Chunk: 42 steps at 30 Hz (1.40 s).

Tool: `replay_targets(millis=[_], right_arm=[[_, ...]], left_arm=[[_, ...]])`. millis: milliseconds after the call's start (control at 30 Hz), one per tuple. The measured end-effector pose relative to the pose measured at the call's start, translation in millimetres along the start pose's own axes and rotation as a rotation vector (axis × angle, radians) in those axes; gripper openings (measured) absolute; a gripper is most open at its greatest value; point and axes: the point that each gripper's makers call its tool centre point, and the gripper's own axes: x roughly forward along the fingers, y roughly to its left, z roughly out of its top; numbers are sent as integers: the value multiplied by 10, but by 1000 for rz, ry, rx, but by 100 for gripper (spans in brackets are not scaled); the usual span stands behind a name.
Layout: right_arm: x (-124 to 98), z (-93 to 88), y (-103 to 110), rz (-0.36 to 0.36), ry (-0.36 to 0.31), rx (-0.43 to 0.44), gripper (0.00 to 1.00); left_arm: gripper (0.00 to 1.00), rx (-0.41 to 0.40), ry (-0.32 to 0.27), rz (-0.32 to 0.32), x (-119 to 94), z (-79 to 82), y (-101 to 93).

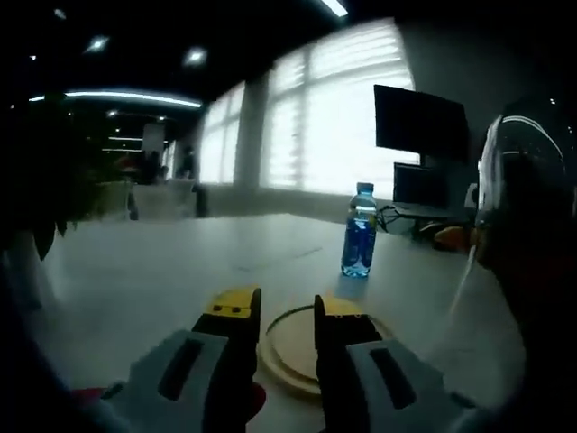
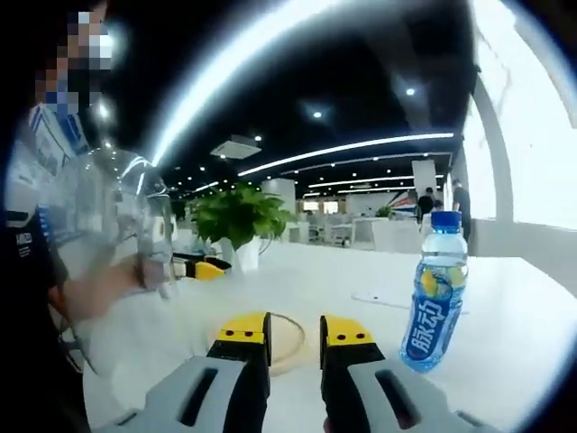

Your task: Open the cover put in the Mizone put the cover back on

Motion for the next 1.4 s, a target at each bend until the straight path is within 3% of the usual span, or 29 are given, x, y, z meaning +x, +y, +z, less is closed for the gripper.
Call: replay_targets(millis=[33,67,133,500,633,833,1033,1100,1400], right_arm=[[9,4,-1,3,3,0,15],[10,7,-16,-3,8,-1,15],[10,19,-54,-25,15,-16,15],[32,44,-246,-109,57,-67,16],[-10,84,-372,-153,67,-50,16],[-46,143,-522,-190,89,-57,16],[-53,263,-707,-251,111,-73,16],[-42,304,-764,-260,112,-83,16],[84,548,-1147,-309,111,-88,18]], left_arm=[[18,-13,-18,-6,-8,-17,7],[18,-42,7,1,-14,-67,24],[18,9,9,0,-39,-84,34],[18,54,30,-3,-99,-134,-91],[18,79,66,-6,-71,-234,-116],[18,48,50,-9,-85,-208,-97],[18,28,50,26,-98,-207,-3],[18,-4,52,14,-106,-196,-36],[18,-5,47,-8,-101,-185,-99]])
